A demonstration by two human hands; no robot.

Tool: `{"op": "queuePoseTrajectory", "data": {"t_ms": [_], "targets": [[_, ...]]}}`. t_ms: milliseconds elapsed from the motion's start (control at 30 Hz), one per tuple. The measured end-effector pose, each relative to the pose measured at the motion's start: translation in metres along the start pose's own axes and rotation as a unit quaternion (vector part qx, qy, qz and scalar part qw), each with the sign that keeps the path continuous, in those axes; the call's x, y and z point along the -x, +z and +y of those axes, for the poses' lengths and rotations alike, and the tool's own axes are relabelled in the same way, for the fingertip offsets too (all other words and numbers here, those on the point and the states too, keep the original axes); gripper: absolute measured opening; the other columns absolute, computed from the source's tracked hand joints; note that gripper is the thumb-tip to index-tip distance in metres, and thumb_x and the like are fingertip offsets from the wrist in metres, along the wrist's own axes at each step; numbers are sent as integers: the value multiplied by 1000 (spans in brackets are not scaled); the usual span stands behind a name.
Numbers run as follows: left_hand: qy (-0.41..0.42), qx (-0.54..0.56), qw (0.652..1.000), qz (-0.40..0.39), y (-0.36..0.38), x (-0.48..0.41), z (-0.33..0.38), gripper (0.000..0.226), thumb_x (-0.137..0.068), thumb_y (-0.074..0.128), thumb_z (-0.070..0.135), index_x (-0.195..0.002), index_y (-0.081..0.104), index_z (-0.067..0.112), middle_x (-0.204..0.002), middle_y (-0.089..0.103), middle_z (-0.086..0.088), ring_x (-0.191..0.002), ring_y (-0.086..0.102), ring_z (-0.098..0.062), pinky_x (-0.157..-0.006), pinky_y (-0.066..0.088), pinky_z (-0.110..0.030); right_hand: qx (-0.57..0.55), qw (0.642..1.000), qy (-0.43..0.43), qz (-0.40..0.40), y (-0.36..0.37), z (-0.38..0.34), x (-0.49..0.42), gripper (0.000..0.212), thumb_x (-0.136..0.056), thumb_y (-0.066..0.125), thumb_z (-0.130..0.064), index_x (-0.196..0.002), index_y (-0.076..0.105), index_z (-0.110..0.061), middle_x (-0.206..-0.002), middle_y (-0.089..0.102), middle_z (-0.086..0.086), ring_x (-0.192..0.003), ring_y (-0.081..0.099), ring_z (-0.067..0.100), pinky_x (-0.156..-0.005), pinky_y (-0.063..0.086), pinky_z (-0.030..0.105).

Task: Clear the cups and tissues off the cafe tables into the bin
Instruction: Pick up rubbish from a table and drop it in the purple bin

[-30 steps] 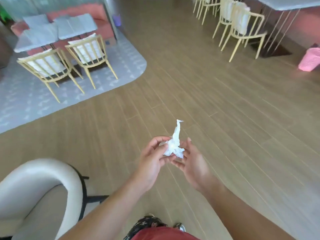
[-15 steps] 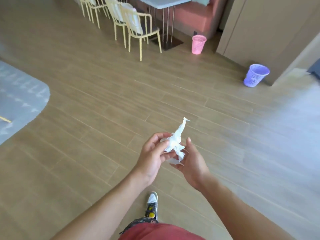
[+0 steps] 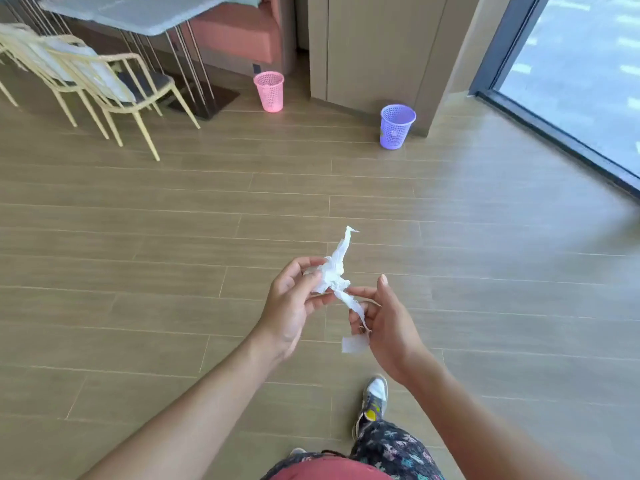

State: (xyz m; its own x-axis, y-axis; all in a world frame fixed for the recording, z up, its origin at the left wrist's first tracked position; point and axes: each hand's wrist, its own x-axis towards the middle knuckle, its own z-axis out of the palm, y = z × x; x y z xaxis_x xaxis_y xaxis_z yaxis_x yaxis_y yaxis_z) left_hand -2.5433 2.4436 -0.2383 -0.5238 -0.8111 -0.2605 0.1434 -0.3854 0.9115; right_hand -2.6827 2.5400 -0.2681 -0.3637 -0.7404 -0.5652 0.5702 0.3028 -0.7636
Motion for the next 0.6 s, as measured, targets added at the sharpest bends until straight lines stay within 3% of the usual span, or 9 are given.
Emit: {"op": "queuePoseTrajectory", "data": {"t_ms": [133, 267, 600], "targets": [[-13, -14, 1000, -10, 33, -80, 1, 18, -93, 62, 17, -110, 68, 15, -120, 70, -22, -110, 68, -38, -90, 59, -39, -27, 999, -12, 26, -36, -36, -67, 61, -107, 39, -57, -118, 71, -6, -62, 55, 6, -58, 53, 19, -73, 43, 35], [-13, -29, 999, 4, 75, -168, 7, 15, -104, 54, 7, -112, 66, 12, -116, 71, -19, -104, 69, -30, -85, 59, -34, -27, 998, -29, 39, -70, -99, -139, 57, -108, 39, -55, -114, 68, -7, -62, 57, 7, -61, 54, 21, -81, 41, 40], [-5, -21, 999, 33, 163, -361, 39, 17, -104, 55, 7, -110, 69, 13, -121, 70, -25, -102, 67, -29, -92, 57, -42, -47, 996, -60, 49, -132, -275, -285, 47, -108, 44, -50, -95, 63, -9, -63, 52, 7, -55, 45, 21, -65, 38, 33]]}}
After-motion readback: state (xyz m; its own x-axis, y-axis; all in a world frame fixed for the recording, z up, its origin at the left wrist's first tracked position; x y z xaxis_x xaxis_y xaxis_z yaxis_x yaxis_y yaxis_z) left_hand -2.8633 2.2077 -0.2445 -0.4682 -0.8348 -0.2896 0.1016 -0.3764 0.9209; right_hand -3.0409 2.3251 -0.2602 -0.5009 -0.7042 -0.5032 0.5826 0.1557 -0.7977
